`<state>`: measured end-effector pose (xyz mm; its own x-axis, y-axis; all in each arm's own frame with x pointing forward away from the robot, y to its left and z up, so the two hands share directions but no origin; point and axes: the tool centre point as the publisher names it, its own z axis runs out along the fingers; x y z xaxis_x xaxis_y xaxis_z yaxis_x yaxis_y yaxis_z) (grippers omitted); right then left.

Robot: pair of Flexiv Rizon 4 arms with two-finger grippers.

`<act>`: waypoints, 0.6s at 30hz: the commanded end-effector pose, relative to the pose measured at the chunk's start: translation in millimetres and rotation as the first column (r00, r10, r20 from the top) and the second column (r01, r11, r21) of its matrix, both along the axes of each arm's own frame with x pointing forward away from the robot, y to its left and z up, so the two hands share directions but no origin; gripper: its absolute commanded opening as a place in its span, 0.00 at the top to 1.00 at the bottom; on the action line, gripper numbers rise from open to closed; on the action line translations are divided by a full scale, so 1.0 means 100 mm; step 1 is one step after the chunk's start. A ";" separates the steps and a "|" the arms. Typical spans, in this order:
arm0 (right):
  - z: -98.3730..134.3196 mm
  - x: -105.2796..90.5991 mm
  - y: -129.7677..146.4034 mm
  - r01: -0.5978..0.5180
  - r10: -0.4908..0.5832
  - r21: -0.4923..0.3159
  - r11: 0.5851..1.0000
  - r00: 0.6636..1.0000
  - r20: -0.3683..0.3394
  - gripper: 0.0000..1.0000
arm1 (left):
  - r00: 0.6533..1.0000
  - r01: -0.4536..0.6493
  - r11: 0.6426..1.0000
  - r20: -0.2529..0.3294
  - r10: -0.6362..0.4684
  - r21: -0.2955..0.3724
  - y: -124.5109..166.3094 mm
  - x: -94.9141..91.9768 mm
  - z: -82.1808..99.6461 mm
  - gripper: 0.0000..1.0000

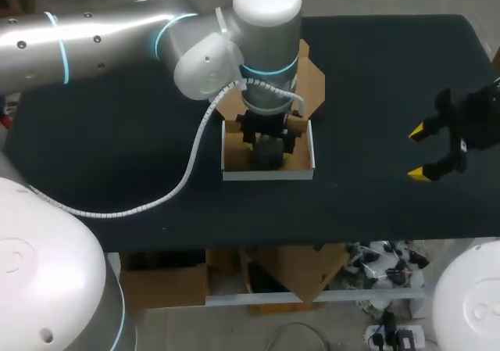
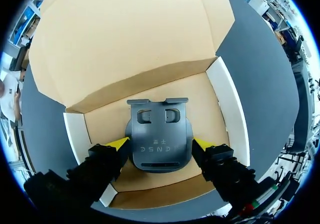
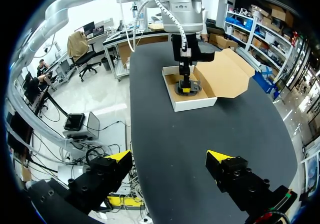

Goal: Assemble the packaging by folding the flat box into shape, placing the metal phone stand inside, and closing the box properly

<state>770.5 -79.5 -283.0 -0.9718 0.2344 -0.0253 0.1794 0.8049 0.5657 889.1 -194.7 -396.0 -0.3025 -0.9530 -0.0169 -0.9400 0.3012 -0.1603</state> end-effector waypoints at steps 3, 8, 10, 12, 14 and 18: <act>0.00 -0.01 -0.01 -0.001 0.001 0.003 1.000 1.000 0.002 0.00 | 1.000 -0.006 1.000 0.002 0.006 0.008 -0.03 0.00 0.01 0.00; 0.00 -0.01 -0.01 -0.001 0.001 0.003 1.000 1.000 0.002 0.00 | 1.000 -0.028 1.000 0.000 0.028 0.006 -0.02 -0.02 0.03 0.00; 0.00 -0.01 -0.01 -0.001 0.001 0.003 1.000 1.000 0.002 0.00 | 0.999 -0.053 0.998 -0.004 0.054 0.013 -0.03 -0.04 0.05 0.00; 0.00 -0.01 -0.01 -0.001 0.001 0.003 1.000 1.000 0.002 0.00 | 0.996 -0.086 0.996 -0.014 0.086 0.014 -0.03 -0.06 0.07 0.00; 0.00 -0.01 -0.01 -0.001 0.001 0.003 1.000 1.000 0.002 0.00 | 0.994 -0.109 0.994 -0.013 0.110 0.021 -0.04 -0.07 0.08 0.00; 0.00 -0.01 -0.01 -0.001 0.001 0.003 1.000 1.000 0.002 0.00 | 0.988 -0.150 0.988 -0.031 0.151 0.027 -0.07 -0.11 0.07 0.00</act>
<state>770.3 -79.5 -282.8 -0.9718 0.2343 -0.0257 0.1790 0.8046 0.5663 878.6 -195.4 -389.3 -0.1664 -0.9859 -0.0163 -0.9776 0.1671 -0.1277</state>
